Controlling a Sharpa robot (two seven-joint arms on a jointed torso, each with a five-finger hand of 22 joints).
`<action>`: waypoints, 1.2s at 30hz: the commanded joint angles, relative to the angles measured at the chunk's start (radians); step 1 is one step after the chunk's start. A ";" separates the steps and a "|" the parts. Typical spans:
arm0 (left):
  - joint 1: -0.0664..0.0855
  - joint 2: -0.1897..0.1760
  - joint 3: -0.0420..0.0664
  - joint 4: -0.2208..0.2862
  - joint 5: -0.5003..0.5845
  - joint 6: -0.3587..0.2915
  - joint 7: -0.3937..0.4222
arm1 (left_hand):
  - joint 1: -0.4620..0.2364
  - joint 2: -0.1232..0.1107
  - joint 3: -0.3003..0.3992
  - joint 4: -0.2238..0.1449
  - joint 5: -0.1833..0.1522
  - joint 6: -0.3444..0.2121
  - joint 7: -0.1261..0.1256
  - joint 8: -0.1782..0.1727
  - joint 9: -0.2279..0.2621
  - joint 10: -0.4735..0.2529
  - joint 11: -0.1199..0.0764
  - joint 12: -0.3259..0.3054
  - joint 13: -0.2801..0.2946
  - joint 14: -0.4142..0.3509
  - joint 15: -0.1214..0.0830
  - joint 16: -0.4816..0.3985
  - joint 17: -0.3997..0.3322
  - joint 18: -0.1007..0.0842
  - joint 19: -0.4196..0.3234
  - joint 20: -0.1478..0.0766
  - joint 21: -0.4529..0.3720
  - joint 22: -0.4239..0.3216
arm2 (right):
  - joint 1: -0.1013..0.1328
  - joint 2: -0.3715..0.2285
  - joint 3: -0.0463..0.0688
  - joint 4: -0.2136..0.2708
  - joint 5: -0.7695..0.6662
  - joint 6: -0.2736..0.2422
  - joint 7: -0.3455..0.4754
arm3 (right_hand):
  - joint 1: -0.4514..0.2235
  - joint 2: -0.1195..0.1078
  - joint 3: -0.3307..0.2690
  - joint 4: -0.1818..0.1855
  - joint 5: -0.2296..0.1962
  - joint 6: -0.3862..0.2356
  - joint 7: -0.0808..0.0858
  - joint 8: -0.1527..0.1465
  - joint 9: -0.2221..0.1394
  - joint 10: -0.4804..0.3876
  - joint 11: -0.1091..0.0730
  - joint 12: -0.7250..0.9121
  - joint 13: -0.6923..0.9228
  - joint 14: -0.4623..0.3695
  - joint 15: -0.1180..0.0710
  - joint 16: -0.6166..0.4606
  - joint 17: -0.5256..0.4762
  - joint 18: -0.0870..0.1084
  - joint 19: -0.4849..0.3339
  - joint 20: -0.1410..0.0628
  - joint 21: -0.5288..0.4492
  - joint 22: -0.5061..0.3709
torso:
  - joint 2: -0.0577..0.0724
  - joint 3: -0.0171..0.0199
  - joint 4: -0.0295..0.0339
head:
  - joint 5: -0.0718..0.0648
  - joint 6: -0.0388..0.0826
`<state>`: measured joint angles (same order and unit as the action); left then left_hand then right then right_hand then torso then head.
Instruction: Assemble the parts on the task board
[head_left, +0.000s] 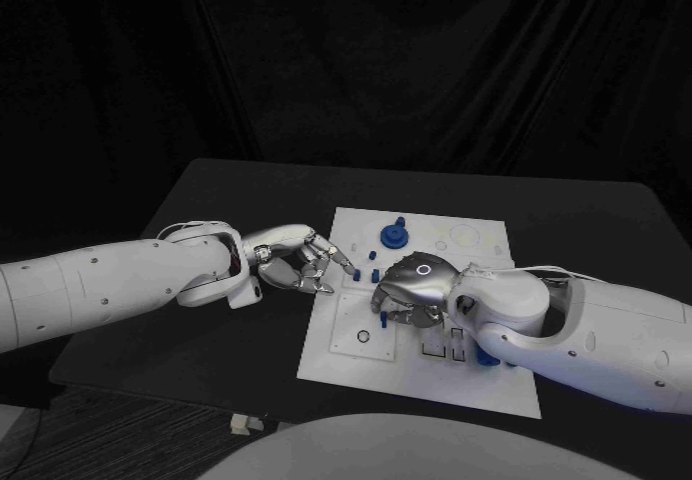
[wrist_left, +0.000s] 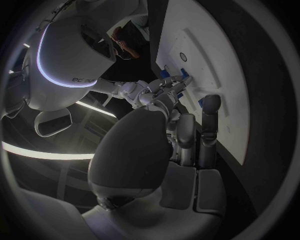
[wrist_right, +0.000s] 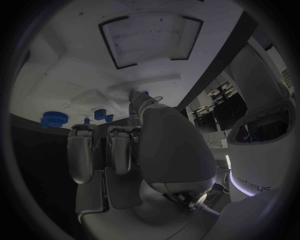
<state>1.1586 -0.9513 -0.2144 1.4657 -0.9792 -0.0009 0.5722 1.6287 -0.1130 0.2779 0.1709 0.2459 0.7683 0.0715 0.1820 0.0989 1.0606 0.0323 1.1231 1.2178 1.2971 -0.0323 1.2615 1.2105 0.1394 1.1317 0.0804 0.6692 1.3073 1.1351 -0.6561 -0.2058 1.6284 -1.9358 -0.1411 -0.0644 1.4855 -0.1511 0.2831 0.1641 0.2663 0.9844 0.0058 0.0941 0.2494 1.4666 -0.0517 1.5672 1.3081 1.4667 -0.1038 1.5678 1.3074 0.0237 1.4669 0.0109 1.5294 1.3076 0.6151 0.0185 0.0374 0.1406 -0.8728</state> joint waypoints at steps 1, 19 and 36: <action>-0.001 0.002 0.001 0.002 0.009 0.009 0.016 | -0.003 0.007 0.006 0.000 0.003 0.000 -0.001 0.006 0.002 0.006 0.000 0.000 -0.031 -0.001 0.002 0.003 -0.001 0.013 -0.009 0.000 0.003 0.062 | -0.004 0.001 0.000 -0.002 -0.009 0.019 -0.004 | 0.010 -0.001 0.006 -0.002 0.002 0.008 0.002 0.004 0.001 0.104 -0.007 0.004 0.263 0.104 -0.009 0.003 0.263 -0.012 0.078 -0.008 -0.001 0.248 | 0.000 -0.0003 -0.0003 | 0.000 0.000; -0.001 0.003 0.001 0.002 0.009 0.009 0.016 | -0.007 0.010 0.009 0.003 0.009 -0.002 0.000 0.006 0.001 0.003 0.000 -0.004 -0.034 -0.002 0.003 0.002 -0.001 0.013 -0.011 0.000 0.002 0.062 | -0.015 0.002 0.000 -0.011 -0.009 -0.015 -0.008 | -0.009 0.004 0.009 -0.010 -0.043 0.094 0.010 0.054 0.038 0.104 -0.001 0.004 0.263 0.104 -0.005 0.003 0.263 -0.012 0.077 -0.005 -0.003 0.248 | 0.000 -0.0001 -0.0003 | 0.003 0.000; -0.001 0.004 0.001 -0.001 0.009 0.014 0.013 | -0.008 0.013 0.013 0.004 0.014 -0.003 0.002 0.007 0.001 0.005 0.000 -0.003 -0.032 -0.003 0.003 0.001 -0.002 0.014 -0.012 0.000 0.001 0.061 | -0.003 -0.050 0.000 0.039 -0.009 -0.058 -0.029 | -0.027 0.005 -0.003 -0.009 -0.052 0.132 0.011 0.085 0.079 0.104 0.001 0.004 0.263 0.104 -0.003 0.003 0.263 -0.011 0.075 -0.003 -0.005 0.247 | 0.000 -0.0001 0.0000 | 0.003 0.000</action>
<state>1.1586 -0.9494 -0.2142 1.4639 -0.9791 0.0031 0.5719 1.6220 -0.1063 0.2835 0.1766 0.2546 0.7683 0.0716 0.1820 0.0988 1.0605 0.0323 1.1222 1.2165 1.2971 -0.0323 1.2615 1.2085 0.1392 1.1245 0.0803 0.6692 1.3073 1.1291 -0.7033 -0.2061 1.6623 -1.9360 -0.1768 -0.0694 1.4679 -0.1446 0.2854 0.1558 0.2187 1.1167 0.0201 0.1780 0.3284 1.4666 -0.0517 1.5672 1.3077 1.4668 -0.1037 1.5678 1.3073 0.0237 1.4669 0.0110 1.5292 1.3073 0.6146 0.0183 0.0367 0.1435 -0.8728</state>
